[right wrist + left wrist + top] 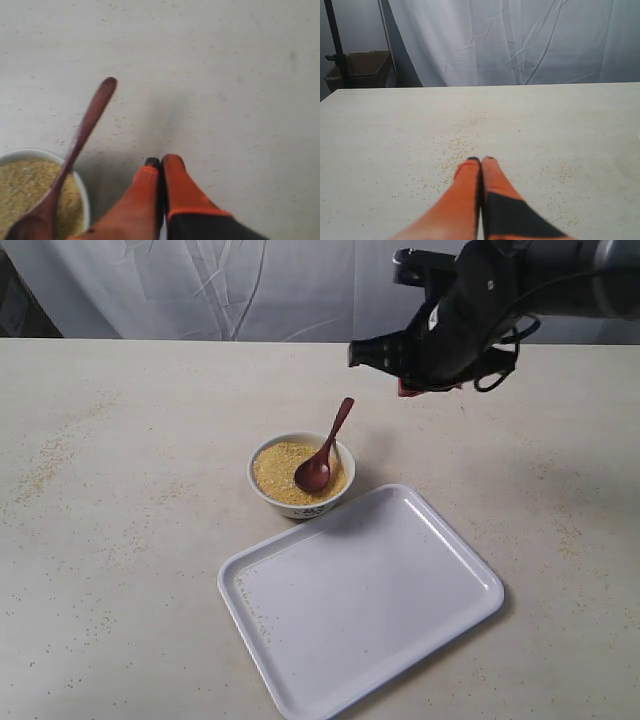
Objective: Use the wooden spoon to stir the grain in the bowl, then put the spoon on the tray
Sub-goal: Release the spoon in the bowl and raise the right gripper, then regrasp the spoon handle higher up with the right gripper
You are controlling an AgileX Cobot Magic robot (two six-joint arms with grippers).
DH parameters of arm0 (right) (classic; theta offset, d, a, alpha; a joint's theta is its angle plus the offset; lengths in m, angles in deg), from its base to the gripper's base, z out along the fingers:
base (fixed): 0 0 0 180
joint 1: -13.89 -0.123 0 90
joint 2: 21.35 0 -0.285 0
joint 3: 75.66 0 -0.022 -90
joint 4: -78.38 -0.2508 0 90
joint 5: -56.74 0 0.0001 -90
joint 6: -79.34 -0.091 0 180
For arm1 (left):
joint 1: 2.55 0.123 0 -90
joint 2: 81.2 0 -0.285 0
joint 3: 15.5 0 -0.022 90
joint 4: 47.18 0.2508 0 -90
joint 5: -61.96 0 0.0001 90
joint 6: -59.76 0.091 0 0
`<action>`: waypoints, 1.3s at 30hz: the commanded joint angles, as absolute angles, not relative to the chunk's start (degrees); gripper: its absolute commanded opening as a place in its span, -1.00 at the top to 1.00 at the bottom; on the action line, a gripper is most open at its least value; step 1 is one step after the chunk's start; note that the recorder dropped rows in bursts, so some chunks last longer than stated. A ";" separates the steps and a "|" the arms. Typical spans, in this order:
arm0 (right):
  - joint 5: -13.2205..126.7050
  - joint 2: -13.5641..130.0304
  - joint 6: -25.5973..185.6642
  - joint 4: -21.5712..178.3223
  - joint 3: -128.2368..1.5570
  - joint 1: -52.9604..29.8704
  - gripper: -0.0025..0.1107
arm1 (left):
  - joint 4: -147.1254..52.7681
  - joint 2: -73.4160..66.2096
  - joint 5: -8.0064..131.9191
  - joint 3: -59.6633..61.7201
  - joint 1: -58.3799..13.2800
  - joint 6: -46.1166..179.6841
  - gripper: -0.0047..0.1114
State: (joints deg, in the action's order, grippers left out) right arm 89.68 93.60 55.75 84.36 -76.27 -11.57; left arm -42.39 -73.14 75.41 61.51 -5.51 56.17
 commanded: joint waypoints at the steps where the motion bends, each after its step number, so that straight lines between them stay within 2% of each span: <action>1: 79.85 87.35 58.43 88.13 -71.07 -7.00 0.97 | -42.42 -73.42 75.20 61.72 -5.47 55.89 0.92; 2: 63.70 83.40 58.43 85.58 -64.74 -6.16 0.97 | -42.42 -73.42 75.20 61.72 -5.47 55.89 0.92; 3: 53.79 81.49 58.43 84.62 -60.43 -6.16 0.97 | -42.42 -73.42 75.20 61.72 -5.47 55.89 0.92; 4: 33.36 78.49 56.02 84.18 -51.29 -6.16 0.97 | -42.42 -73.42 75.20 61.72 -5.47 55.89 0.92; 5: 25.64 78.00 52.93 84.18 -47.93 -6.16 0.97 | -42.42 -73.42 75.20 61.72 -5.47 55.89 0.92; 6: 12.13 78.80 42.42 83.68 -41.61 -5.73 0.97 | -42.42 -73.42 75.20 61.72 -5.47 55.89 0.92; 8: 7.52 83.82 22.85 96.63 -39.57 -2.52 0.97 | -42.42 -73.42 75.20 61.72 -5.47 55.89 0.92; 11: -7.60 97.56 -7.19 127.61 -45.94 6.75 0.97 | -42.42 -73.42 75.20 61.72 -5.47 55.89 0.92; 13: -6.75 104.34 -19.87 135.58 -51.14 11.04 0.97 | -42.42 -73.42 75.20 61.72 -5.47 55.89 0.92; 15: -6.27 107.88 -24.40 140.62 -54.31 12.58 0.85 | -42.42 -73.42 75.20 61.72 -5.47 55.89 0.92; 17: -6.27 110.37 -25.74 145.10 -57.23 12.73 0.62 | -42.42 -73.42 75.20 61.72 -5.47 55.89 0.92; 18: -6.11 111.87 -25.77 147.27 -58.94 12.54 0.42 | -42.42 -73.42 75.20 61.72 -5.47 55.89 0.92; 20: -6.11 113.56 -25.87 149.24 -61.92 11.64 0.13 | -42.42 -73.42 75.20 61.72 -5.47 55.89 0.92; 21: -5.93 114.74 -26.62 149.26 -63.83 11.06 0.05 | -42.42 -73.42 75.20 61.72 -5.47 55.89 0.92; 29: -1.25 120.75 -34.05 152.63 -74.69 7.05 0.10 | -42.42 -73.42 75.20 61.72 -5.47 55.89 0.92; 37: 2.82 123.46 -35.79 151.76 -79.05 4.34 0.10 | -42.42 -73.42 75.20 61.72 -5.47 55.89 0.92; 39: 3.62 123.48 -35.79 150.73 -79.59 3.92 0.22 | -42.42 -73.42 75.20 61.72 -5.47 55.89 0.92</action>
